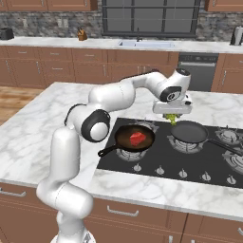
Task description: Place both pans onto different burners. Then place the broccoli and the steak on different pans.
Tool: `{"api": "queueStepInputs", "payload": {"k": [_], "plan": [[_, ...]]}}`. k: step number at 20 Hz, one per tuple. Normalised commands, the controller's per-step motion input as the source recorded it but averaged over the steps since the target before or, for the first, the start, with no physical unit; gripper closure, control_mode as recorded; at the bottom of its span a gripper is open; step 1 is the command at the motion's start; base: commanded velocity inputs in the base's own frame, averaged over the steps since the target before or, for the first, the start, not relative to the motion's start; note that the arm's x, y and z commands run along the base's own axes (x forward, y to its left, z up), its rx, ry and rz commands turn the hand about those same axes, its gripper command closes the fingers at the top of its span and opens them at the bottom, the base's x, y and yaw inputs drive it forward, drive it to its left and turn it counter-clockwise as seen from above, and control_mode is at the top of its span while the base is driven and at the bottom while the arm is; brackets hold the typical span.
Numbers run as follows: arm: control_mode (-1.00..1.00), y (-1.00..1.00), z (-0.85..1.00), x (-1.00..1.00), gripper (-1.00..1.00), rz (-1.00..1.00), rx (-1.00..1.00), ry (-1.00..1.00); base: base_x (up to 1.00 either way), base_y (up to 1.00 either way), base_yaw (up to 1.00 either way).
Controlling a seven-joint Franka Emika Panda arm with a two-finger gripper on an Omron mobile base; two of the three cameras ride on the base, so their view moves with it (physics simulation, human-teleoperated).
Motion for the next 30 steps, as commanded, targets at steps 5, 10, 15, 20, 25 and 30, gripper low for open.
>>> {"api": "queueStepInputs", "payload": {"k": [5,10,15,20,25,30], "plan": [[-1.0,-0.01,-0.29,0.0,1.0,0.0,-0.05,-0.19,0.0,0.0,0.0],[-1.0,-0.07,-0.09,0.05,1.0,-0.05,-0.06,-0.05,0.0,0.0,0.0],[-1.0,-0.05,-0.06,0.15,1.0,-0.07,-0.04,0.0,0.0,0.0,0.0],[-1.0,-0.14,-0.05,0.2,1.0,-0.04,-0.03,0.0,0.0,0.0,0.0],[-1.0,-0.27,-0.09,0.28,1.0,0.0,-0.02,0.0,0.0,0.0,0.0],[-1.0,-0.29,-0.21,0.21,1.0,0.0,-0.04,0.0,0.0,0.0,0.0]]}}
